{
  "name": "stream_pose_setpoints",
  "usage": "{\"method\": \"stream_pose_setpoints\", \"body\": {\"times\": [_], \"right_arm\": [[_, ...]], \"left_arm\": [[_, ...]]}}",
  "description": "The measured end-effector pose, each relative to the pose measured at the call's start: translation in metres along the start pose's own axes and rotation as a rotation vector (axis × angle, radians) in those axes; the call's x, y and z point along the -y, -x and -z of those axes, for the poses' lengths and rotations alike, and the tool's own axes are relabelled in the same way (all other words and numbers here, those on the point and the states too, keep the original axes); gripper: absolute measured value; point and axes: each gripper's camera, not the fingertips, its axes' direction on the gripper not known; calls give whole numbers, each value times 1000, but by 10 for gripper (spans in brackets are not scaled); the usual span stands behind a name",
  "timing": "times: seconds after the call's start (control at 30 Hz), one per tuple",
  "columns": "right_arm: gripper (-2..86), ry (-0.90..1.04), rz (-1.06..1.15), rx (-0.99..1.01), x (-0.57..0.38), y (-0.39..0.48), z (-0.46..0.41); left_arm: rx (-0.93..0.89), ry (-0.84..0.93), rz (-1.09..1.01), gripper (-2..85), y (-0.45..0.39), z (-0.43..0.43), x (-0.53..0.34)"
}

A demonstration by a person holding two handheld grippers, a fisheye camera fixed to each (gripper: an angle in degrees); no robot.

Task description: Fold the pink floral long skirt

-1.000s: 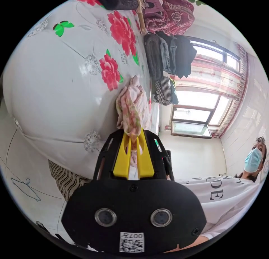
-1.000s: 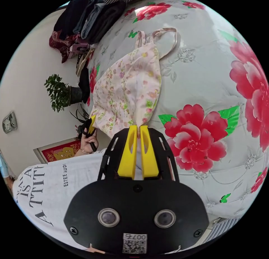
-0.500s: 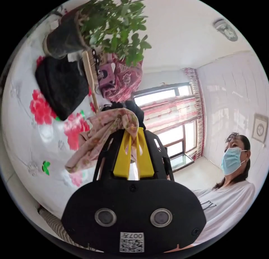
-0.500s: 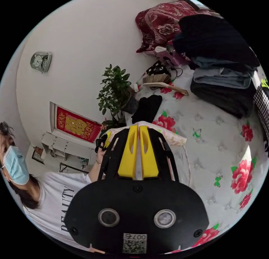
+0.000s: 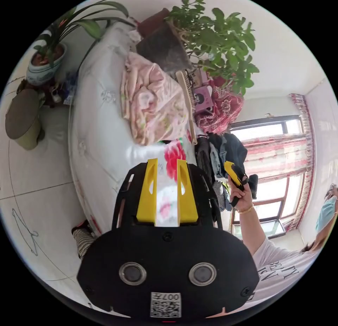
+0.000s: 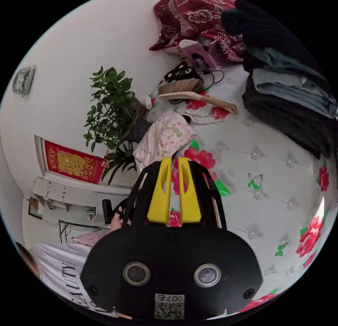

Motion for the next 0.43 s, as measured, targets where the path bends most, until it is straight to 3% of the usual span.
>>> {"method": "stream_pose_setpoints", "body": {"times": [0.1,0.23,0.27,0.33,0.43], "right_arm": [[24,64,-122,-94,-104,-49,-2],[36,151,-381,-252,-267,-91,21],[37,151,-416,-277,-287,-93,26],[41,95,-559,-358,-356,-91,52],[44,-48,-739,-387,-420,-83,76]], "left_arm": [[132,143,-140,77,-33,-12,-13],[293,550,-635,68,-129,-75,-37],[294,615,-714,64,-143,-86,-44],[164,942,-1006,52,-194,-132,-81],[128,1200,-1287,46,-248,-171,-132]]}}
